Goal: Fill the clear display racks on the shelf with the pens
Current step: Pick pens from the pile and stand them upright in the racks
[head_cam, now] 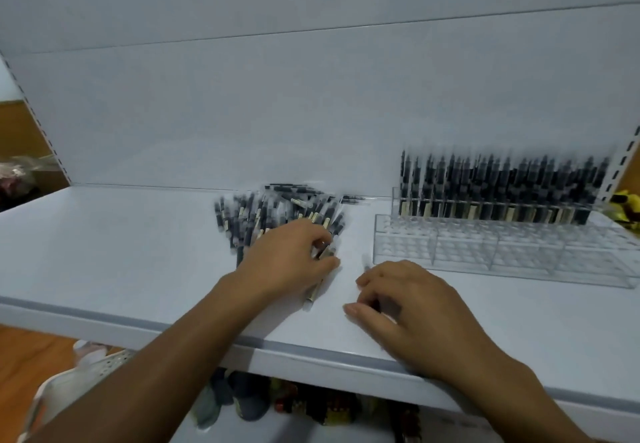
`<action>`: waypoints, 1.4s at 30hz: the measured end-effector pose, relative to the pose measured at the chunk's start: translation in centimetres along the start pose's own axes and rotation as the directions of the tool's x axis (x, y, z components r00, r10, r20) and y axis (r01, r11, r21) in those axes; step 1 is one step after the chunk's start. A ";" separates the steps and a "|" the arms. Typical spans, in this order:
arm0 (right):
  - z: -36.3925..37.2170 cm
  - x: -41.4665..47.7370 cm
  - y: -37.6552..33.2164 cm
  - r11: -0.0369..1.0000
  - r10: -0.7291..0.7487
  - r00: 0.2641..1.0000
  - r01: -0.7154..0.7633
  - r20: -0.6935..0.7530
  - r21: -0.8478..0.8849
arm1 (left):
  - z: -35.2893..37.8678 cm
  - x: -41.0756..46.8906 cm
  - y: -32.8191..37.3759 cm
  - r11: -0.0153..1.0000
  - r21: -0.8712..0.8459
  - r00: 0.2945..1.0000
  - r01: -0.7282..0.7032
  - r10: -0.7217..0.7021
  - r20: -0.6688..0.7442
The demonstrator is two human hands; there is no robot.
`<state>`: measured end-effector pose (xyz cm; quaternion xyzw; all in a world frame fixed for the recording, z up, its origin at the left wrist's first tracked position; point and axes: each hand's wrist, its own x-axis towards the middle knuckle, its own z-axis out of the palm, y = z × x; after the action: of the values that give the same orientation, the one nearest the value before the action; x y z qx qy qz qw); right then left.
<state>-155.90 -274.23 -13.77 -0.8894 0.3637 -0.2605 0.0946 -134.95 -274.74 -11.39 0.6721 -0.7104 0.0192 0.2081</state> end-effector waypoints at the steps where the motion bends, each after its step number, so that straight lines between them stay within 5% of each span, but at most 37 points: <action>1: 0.0 -0.1 -0.1 1.000 0.011 1.000 -0.012 -0.012 -0.014 | 0.0 0.4 0.2 0.999 0.041 0.999 0.015 -0.016 0.032; 14: -0.5 0.0 0.0 0.985 0.170 0.985 -0.171 -0.019 -0.023 | -0.9 3.7 2.3 0.923 0.383 0.942 0.037 -0.160 0.294; 25: -4.0 1.5 1.4 0.949 0.150 0.966 -0.081 0.211 -0.304 | 0.7 3.0 2.2 0.930 0.362 0.976 0.071 -0.140 0.167; 35: -8.5 1.2 4.9 0.986 0.052 0.972 -0.014 0.230 -0.167 | -1.2 3.3 0.8 0.980 -0.153 0.992 0.124 -0.125 0.008; 42: -14.8 1.3 8.7 0.969 0.161 0.983 -0.141 -0.085 0.203 | -1.8 7.1 4.0 0.732 -0.681 0.993 0.009 -0.084 -0.077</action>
<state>-168.25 -281.07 -3.85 -0.8311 0.4073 -0.3317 0.1828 -138.33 -280.50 -6.47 0.5655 -0.6395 -0.2121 0.4756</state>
